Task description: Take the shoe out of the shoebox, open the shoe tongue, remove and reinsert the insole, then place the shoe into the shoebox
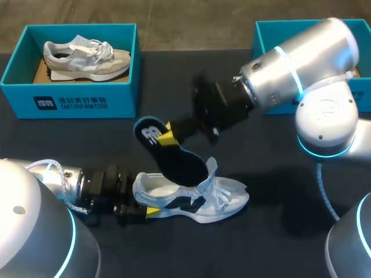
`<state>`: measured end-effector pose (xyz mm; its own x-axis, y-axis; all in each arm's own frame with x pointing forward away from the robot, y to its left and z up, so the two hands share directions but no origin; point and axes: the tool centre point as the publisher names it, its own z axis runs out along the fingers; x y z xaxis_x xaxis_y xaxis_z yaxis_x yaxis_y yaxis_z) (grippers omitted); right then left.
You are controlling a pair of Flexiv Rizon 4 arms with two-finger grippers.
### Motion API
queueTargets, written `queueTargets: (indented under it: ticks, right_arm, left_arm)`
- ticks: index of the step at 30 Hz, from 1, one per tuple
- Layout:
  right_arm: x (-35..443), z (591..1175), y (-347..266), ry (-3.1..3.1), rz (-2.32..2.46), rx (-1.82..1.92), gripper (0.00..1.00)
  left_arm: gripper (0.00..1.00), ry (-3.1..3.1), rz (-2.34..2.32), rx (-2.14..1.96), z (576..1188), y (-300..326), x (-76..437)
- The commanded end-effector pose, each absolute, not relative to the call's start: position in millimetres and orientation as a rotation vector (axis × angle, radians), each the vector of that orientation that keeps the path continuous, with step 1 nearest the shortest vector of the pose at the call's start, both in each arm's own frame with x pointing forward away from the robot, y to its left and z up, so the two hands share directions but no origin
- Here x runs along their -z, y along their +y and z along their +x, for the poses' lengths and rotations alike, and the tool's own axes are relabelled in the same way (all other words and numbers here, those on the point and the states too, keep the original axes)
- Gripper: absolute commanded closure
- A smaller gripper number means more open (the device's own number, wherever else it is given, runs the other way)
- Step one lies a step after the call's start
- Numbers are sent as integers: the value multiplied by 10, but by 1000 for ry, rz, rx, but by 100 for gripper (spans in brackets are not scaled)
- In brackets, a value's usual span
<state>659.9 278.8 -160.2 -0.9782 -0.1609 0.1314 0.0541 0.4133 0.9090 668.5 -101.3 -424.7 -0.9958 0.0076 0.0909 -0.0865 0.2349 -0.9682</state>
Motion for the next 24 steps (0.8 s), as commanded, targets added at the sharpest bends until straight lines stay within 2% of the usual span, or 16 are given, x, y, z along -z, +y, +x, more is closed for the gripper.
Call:
queueTargets:
  ticks: [1, 8, 17, 24]
  right_arm:
    - [1369, 6600, 2758, -2475, 72, 1697, 100]
    - [955, 6633, 2764, -2433, 85, 1813, 100]
    - [487, 6561, 2485, -2236, -103, 1921, 100]
    - [404, 6527, 2376, -2278, -165, 1921, 100]
  left_arm:
    - [100, -2410, 80, -1894, 6687, -1015, 4306]
    - [100, -2410, 80, -1894, 6687, -1015, 4306]
    - [100, -2410, 80, -1894, 6687, -1015, 4306]
    - [100, -2410, 80, -1894, 6687, -1015, 4306]
